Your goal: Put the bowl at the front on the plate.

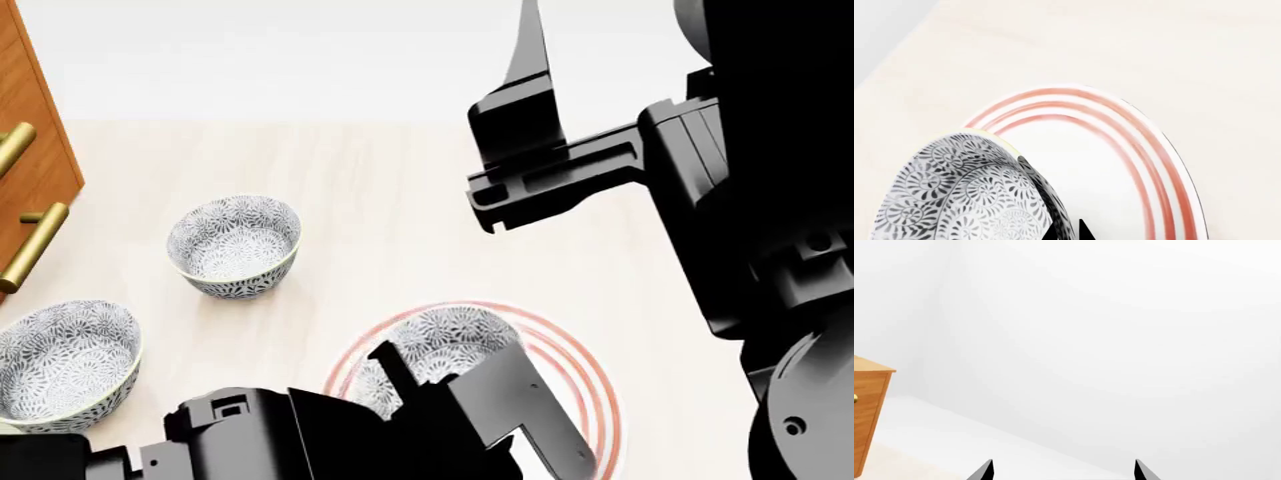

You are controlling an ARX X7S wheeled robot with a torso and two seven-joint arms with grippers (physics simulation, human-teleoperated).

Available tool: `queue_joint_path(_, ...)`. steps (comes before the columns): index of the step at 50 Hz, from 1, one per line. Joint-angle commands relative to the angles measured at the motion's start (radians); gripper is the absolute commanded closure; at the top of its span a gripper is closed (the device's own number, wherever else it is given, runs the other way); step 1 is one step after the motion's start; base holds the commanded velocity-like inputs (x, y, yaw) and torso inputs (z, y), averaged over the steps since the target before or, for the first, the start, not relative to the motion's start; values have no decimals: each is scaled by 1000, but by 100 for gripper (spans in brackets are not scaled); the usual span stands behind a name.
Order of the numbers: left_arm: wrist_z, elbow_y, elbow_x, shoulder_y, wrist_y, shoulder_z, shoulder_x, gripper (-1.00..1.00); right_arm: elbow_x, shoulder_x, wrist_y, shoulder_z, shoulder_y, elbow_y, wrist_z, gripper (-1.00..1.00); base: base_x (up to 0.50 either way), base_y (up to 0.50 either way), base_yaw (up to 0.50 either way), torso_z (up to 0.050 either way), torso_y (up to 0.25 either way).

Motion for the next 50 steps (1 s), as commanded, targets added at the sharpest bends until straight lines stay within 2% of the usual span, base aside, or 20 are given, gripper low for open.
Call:
queue_joint_path(1, -15, 32, 37, 13, 0, -5, 1, 100, 7, 10, -9, 9, -17, -9, 6, -100, 0, 0, 0, 0, 0)
queue_joint_path(19, 0, 25, 53, 22, -56, -7, 1, 100, 25, 27, -18, 24, -40, -29, 20, -100, 0, 0, 0, 1, 1)
queue_joint_path(40, -41, 29, 54, 31, -33, -7, 1, 100, 21, 36, -37, 28, -59, -36, 19, -100, 0, 0, 0, 0, 0)
queue_joint_path(41, -38, 29, 49, 28, -31, -7, 1, -100, 23, 36, -36, 27, -57, -36, 21, -100, 0, 0, 0, 0, 0)
queue_joint_path(50, -41, 18, 52, 29, -16, -7, 1, -100, 28, 40, -37, 29, -58, -40, 24, -100, 0, 0, 0, 0, 0)
